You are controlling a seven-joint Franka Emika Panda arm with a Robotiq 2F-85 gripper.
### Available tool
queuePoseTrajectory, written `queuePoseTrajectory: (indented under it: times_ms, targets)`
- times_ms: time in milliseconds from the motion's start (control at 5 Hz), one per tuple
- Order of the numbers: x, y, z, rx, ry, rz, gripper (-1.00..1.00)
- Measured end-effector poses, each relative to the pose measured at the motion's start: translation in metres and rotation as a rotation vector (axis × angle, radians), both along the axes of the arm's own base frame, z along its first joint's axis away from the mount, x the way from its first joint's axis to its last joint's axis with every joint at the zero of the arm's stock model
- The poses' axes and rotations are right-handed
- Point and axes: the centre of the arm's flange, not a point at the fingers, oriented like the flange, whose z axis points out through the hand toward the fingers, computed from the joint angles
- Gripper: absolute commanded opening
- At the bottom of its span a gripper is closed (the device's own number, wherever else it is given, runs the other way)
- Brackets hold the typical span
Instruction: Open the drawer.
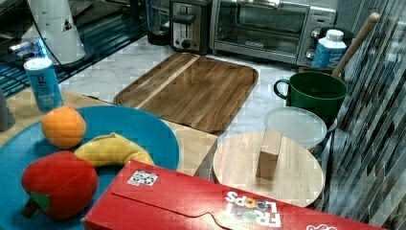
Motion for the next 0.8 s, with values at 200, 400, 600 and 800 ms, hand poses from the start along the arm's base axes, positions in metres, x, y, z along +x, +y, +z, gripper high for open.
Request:
queuePoseTrajectory:
  times_ms: [200,400,600,800]
  targets:
    - [0.001,0.000,0.000,0.000,-0.012,0.000,1.00]
    - [0.002,0.000,-0.004,-0.001,0.002,0.000,1.00]
    - [0.002,-0.002,-0.012,0.000,0.012,-0.002,1.00]
    - [0.000,-0.008,-0.024,-0.003,0.035,0.048,1.00]
